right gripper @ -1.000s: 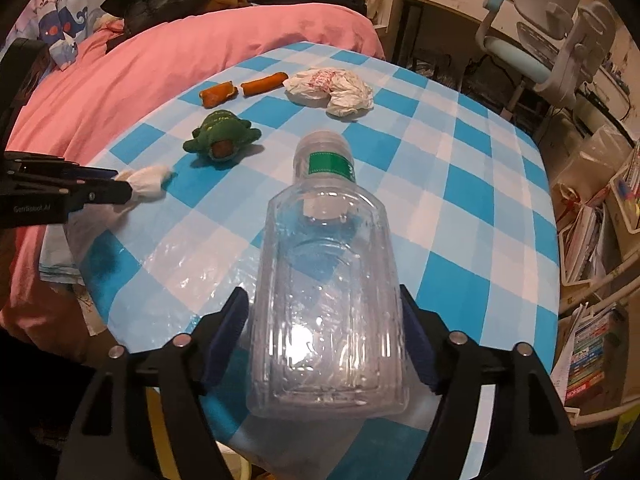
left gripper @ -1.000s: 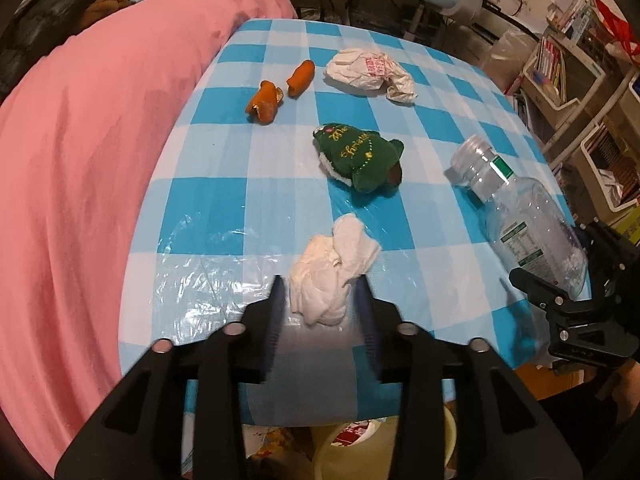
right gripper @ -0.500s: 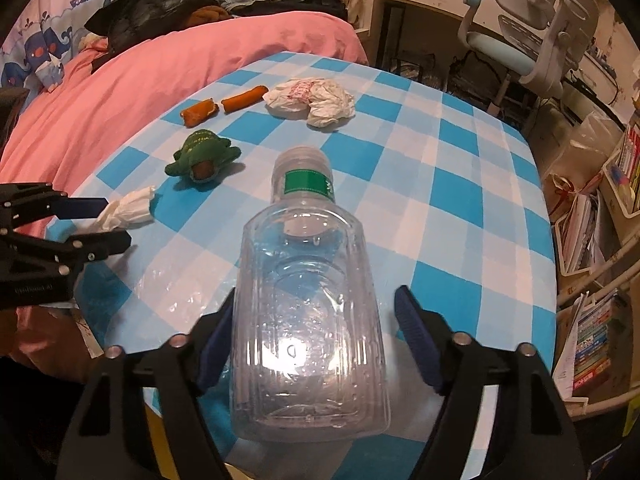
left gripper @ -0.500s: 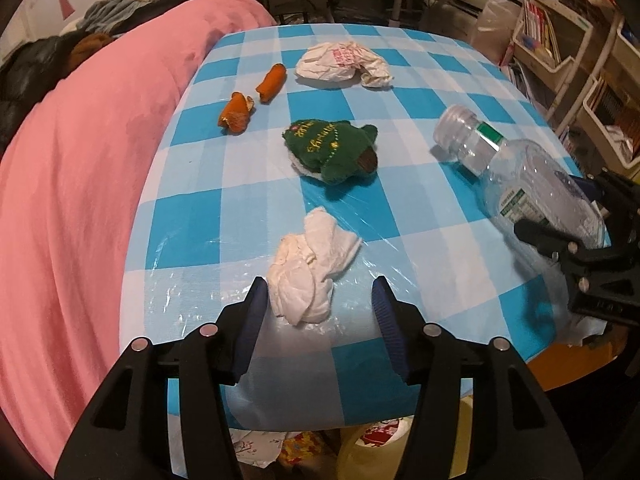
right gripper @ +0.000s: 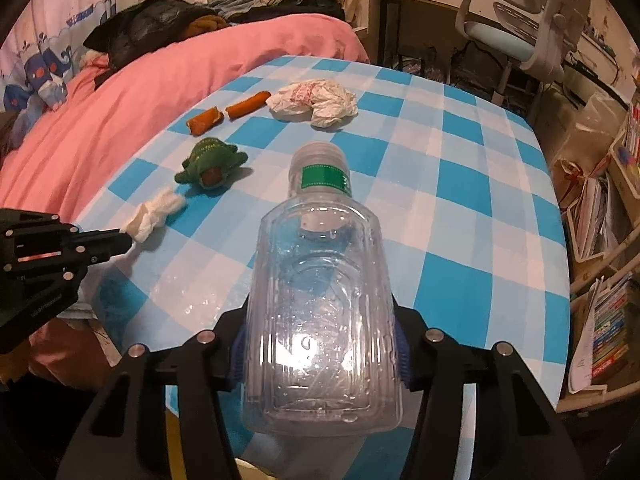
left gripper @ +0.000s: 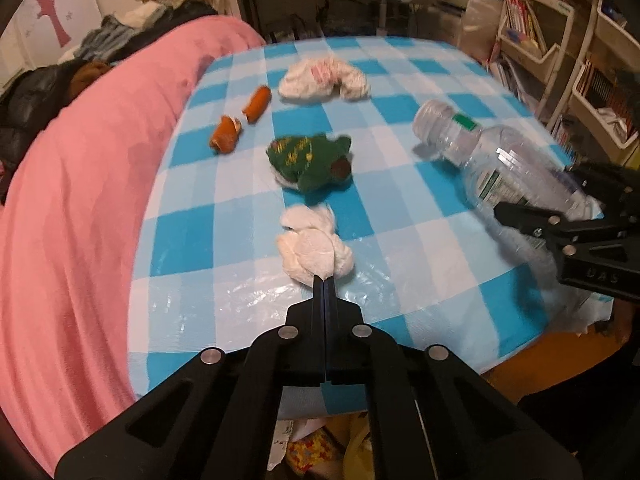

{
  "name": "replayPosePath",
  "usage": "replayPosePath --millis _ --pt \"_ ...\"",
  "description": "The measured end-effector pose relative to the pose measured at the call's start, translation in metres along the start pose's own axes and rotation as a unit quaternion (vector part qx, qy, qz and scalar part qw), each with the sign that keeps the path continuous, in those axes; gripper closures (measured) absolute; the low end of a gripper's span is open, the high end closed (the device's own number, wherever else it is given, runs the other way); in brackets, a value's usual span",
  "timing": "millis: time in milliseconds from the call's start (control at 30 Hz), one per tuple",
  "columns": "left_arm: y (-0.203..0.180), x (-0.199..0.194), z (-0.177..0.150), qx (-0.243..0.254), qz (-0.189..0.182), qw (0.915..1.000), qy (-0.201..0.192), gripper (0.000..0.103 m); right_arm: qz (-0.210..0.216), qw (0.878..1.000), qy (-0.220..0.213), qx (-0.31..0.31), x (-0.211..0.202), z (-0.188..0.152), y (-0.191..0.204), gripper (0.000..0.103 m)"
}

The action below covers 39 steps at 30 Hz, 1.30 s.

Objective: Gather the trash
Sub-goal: 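Drop the bottle into the yellow bin with the right tool while the left drops the tissue in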

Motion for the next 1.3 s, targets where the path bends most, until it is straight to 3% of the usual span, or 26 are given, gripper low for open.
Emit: replayPosePath --millis 533,767,1033,1300 --pt "-0.009 -0.071 -0.01 -0.04 -0.008 0.9957 -0.083 0.103 0.054 0.998 -0.037 0.017 -0.031 -0.01 0.024 0.048" --pt "-0.002 -0.103 -0.027 -0.071 -0.01 0.991 -0.114 0.103 0.105 0.993 -0.052 -0.013 -0.057 -0.049 0.081 0.048" --pt "0.003 -0.137 -0.054 -0.088 -0.01 0.9862 -0.14 0.103 0.142 0.987 0.013 -0.075 -0.054 -0.129 0.15 0.048" --pt "0.003 -0.149 -0.079 -0.088 -0.008 0.9871 -0.133 0.103 0.13 0.98 0.096 -0.117 -0.023 -0.168 0.17 0.048"
Point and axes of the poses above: each gripper's, at about its wrist camera, not at the fingertips, and x roughly the way its jaws point, y to its left, z to its top, the point moved 8 cm from there along x, roughly the way its jaws point, and after that the axes turned 3 degrees about z, right-handed, at the moved point
